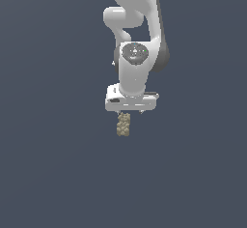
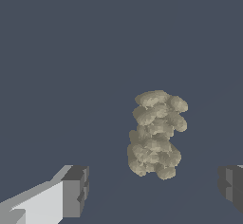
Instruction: Pick up the object and move it to a goal position.
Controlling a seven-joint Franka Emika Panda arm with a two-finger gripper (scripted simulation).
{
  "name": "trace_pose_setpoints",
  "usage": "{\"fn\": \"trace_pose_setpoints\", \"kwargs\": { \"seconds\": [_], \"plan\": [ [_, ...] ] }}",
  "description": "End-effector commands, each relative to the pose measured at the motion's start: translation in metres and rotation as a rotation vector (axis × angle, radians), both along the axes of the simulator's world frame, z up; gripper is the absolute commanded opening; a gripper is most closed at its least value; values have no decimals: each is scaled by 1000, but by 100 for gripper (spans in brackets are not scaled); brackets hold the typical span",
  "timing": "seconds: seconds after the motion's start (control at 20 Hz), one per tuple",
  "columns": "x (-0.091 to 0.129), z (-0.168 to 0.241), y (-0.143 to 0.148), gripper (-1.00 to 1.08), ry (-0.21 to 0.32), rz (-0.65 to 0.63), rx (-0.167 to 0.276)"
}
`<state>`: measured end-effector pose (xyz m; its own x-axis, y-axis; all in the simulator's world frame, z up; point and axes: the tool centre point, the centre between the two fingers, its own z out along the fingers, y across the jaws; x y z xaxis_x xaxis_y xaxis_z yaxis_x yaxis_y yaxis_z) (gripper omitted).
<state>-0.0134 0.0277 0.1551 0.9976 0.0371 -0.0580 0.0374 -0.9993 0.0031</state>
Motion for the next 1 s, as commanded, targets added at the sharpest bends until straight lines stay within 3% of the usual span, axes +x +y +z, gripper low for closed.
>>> {"fn": "trace_pose_setpoints", "kwargs": {
  "seconds": [0.0,0.5,0.95],
  "plan": [
    [0,0,0,100,0,0,0],
    [13,18,-21,100,-33,-42,-25],
    [9,-1,-22,100,-40,-74,-16]
  ]
}}
